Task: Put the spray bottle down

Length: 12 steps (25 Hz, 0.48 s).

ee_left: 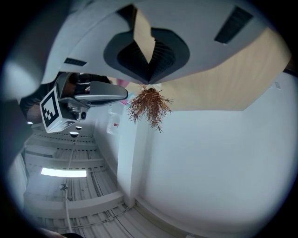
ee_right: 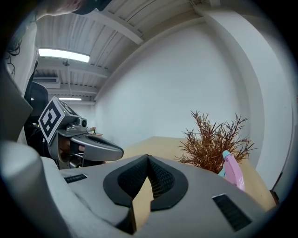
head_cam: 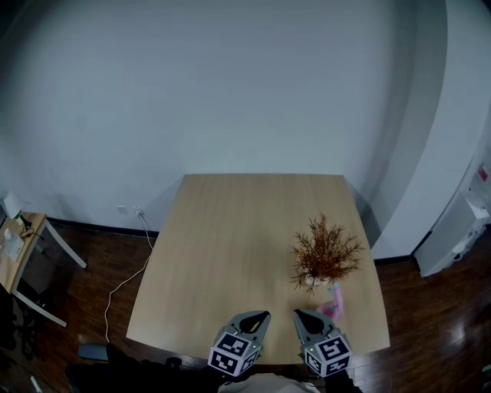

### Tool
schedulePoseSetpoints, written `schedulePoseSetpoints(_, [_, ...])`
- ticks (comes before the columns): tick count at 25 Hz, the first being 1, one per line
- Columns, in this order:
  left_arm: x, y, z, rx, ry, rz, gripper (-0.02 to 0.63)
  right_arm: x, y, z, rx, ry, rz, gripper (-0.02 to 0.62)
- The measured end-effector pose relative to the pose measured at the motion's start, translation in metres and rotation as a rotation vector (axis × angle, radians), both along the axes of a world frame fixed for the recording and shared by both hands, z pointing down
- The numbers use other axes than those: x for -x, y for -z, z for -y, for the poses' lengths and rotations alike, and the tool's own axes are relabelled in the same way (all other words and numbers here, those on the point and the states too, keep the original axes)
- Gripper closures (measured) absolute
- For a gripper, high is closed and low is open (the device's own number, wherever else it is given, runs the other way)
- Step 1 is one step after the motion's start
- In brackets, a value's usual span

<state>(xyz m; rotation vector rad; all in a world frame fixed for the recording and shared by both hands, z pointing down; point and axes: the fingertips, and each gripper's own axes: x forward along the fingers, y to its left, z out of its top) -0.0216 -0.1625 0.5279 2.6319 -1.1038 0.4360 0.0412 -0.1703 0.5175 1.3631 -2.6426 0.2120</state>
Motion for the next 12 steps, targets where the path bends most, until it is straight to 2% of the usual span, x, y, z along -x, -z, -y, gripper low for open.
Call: schedulePoseSetpoints(12, [-0.0004, -0.0031, -0.0006, 0.009, -0.004, 0.000, 0.600, -0.0044, 0.0002, 0.0013, -0.011, -0.017, -0.017, 0.595])
